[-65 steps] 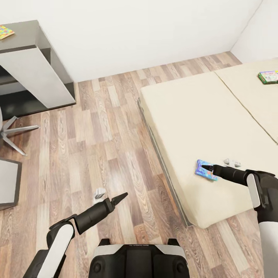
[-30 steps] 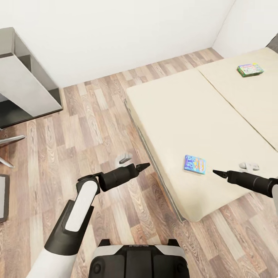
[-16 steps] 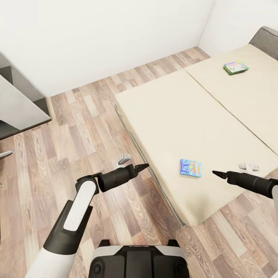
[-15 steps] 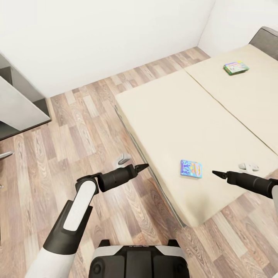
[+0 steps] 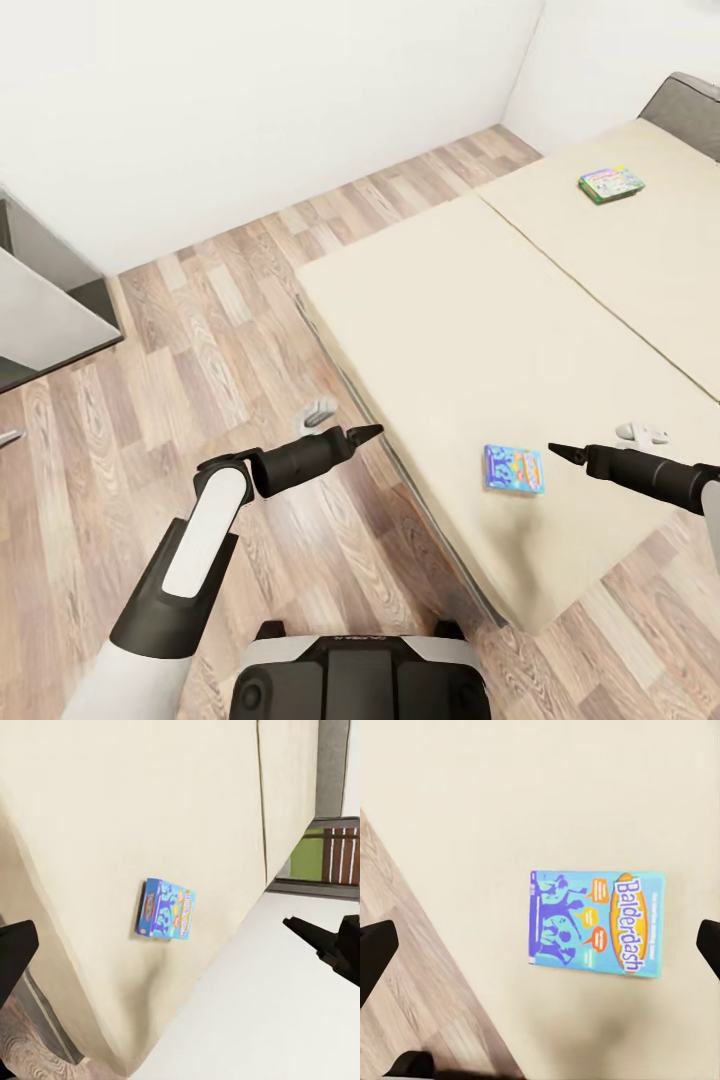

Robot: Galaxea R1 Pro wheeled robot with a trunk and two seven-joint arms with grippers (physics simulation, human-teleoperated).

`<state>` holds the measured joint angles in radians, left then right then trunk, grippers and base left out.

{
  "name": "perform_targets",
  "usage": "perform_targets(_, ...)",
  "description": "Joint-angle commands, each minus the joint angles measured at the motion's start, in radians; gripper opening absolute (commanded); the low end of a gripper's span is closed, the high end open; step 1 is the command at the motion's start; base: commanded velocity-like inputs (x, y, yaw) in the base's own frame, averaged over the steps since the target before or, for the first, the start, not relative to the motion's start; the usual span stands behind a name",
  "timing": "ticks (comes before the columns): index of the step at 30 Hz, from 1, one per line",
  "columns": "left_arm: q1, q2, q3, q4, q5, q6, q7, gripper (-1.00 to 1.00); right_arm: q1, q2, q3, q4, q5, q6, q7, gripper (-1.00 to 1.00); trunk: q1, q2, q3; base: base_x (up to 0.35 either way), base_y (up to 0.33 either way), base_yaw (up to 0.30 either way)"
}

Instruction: Put all the toys in the child's room - the three board games (two on the bed and one on the table), the two jigsaw puzzles on the table, and the tennis ball on the table - inside the toy box on the table in the child's room.

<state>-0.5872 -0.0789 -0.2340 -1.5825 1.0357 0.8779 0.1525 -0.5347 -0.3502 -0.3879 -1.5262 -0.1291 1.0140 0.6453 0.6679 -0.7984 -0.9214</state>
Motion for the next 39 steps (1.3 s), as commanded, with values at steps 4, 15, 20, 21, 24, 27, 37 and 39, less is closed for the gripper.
perform_targets(4, 0.000, 0.001, 0.001, -0.001, 0.011, 0.003, 0.010, 1.00, -0.001, 0.000, -0.001, -0.001, -0.008, 0.009, -0.002, 1.00, 0.001, -0.001, -0.001, 0.172, 0.116, -0.227)
perform_targets(15, 0.002, 0.002, 0.002, -0.001, 0.011, 0.003, 0.010, 1.00, -0.001, 0.000, 0.000, -0.001, -0.010, 0.009, -0.003, 1.00, 0.001, -0.001, -0.001, 0.058, 0.039, -0.264)
perform_targets(20, 0.002, 0.002, 0.002, -0.001, 0.011, 0.003, 0.010, 1.00, -0.001, 0.000, 0.000, -0.001, -0.010, 0.009, -0.003, 1.00, 0.001, -0.001, -0.001, 0.010, 0.006, -0.280)
perform_targets(21, 0.003, 0.002, 0.002, -0.001, 0.011, 0.003, 0.010, 1.00, -0.001, 0.000, 0.000, -0.001, -0.010, 0.009, -0.003, 1.00, 0.001, -0.001, -0.001, 0.006, 0.004, -0.281)
perform_targets(24, 0.003, 0.002, 0.002, -0.001, 0.012, 0.003, 0.010, 1.00, -0.001, 0.000, 0.000, -0.001, -0.010, 0.009, -0.003, 1.00, 0.001, -0.001, -0.001, 0.004, 0.003, -0.281)
perform_targets(27, 0.003, 0.002, 0.002, 0.001, 0.012, 0.003, 0.010, 1.00, -0.001, 0.000, 0.000, -0.001, -0.010, 0.010, -0.003, 1.00, 0.001, -0.001, -0.001, 0.003, 0.002, -0.282)
perform_targets(37, 0.002, 0.001, 0.038, 0.049, 0.014, 0.002, 0.009, 1.00, -0.001, 0.000, 0.000, -0.001, -0.011, 0.010, -0.002, 1.00, 0.001, -0.001, -0.001, 0.001, 0.001, -0.282)
perform_targets(39, 0.002, 0.001, 0.049, 0.060, 0.014, 0.002, 0.007, 1.00, -0.001, 0.000, 0.000, -0.001, -0.011, 0.011, -0.001, 1.00, 0.001, -0.001, -0.001, 0.001, 0.000, -0.283)
